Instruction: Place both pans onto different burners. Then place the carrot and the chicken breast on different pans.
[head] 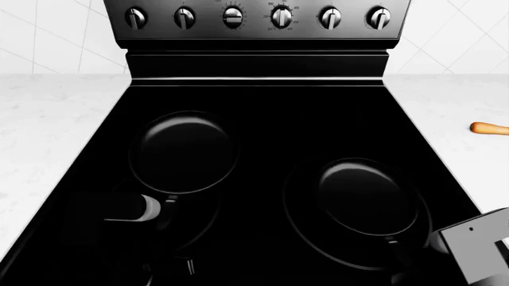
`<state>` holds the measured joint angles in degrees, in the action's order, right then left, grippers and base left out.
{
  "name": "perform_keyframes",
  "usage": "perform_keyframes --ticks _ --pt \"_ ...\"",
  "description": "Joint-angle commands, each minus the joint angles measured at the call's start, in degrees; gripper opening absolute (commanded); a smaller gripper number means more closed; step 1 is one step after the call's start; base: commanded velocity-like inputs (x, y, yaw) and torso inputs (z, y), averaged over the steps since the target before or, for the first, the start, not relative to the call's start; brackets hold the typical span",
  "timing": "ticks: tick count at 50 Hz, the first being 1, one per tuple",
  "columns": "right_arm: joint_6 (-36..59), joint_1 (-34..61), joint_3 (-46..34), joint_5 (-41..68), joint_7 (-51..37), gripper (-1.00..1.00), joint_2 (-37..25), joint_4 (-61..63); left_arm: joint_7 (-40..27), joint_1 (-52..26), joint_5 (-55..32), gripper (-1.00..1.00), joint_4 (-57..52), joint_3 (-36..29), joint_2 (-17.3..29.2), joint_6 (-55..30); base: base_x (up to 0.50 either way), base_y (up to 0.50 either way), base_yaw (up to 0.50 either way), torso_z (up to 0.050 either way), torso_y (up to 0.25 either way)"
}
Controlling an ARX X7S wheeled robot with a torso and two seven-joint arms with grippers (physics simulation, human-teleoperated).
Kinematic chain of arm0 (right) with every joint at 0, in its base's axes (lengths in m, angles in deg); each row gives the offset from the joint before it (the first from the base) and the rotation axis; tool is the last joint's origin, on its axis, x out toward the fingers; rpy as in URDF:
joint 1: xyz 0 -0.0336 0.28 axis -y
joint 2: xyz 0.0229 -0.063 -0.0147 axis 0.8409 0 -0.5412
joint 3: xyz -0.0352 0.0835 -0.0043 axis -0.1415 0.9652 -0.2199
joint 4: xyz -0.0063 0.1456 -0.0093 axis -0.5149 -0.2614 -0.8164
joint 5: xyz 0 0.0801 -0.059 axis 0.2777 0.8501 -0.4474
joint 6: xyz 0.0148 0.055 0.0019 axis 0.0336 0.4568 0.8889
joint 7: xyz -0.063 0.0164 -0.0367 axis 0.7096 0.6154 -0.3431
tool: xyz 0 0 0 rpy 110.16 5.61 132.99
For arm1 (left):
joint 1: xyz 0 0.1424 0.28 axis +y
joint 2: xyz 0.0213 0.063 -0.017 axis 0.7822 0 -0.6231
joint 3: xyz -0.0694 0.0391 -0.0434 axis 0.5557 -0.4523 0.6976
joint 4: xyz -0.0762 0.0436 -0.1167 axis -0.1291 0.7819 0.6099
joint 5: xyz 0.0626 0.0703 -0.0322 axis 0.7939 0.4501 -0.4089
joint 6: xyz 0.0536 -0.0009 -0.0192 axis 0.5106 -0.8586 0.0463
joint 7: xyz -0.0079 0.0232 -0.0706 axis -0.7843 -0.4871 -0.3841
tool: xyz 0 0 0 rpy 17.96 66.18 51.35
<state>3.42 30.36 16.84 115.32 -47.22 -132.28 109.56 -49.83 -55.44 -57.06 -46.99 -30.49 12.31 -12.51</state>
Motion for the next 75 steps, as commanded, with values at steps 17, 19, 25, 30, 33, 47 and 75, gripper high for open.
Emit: perform_keyframes --ticks 17,19,25,30,33,47,75 --pt "-0.9 2.4 2.8 3.0 -4.9 1.0 -2.6 2.5 -0.4 -0.6 -0.2 -1.0 -0.3 0.7 0.5 1.6 0.0 0.0 0.0 0.001 0.002" --pt "-1.5 4.0 2.9 5.2 -5.9 1.0 -3.7 3.4 -1.1 -0.8 -0.4 -1.0 -0.2 0.5 0.8 1.6 0.0 0.0 0.0 0.005 0.0" --pt "-3.7 12.2 -1.5 10.5 -9.6 1.0 -6.0 5.1 -2.3 -1.5 -0.9 -1.0 -0.6 0.2 1.8 1.4 0.0 0.0 0.0 0.0 0.002" --pt "-3.5 13.2 -3.3 7.3 -7.9 1.0 -3.8 4.9 -2.9 -2.6 -1.5 -1.0 -1.4 -0.1 3.1 0.7 0.0 0.0 0.0 0.0 0.002" --pt "-3.1 15.1 -5.2 5.4 -6.2 1.0 -2.7 4.0 -3.4 -3.1 -2.3 -1.0 -2.6 -0.3 3.6 0.6 0.0 0.0 0.0 0.0 0.0" --pt "-2.0 20.8 -11.6 -1.7 0.3 1.0 0.9 1.0 -2.2 -10.1 -18.1 -1.0 3.3 4.5 15.2 1.9 0.0 0.0 0.0 0.001 0.001" --pt "-1.8 24.5 -16.5 -7.0 4.0 1.0 3.3 -1.0 4.5 10.7 -20.7 -1.0 -1.1 22.8 17.0 -2.8 0.0 0.0 0.0 0.001 0.001"
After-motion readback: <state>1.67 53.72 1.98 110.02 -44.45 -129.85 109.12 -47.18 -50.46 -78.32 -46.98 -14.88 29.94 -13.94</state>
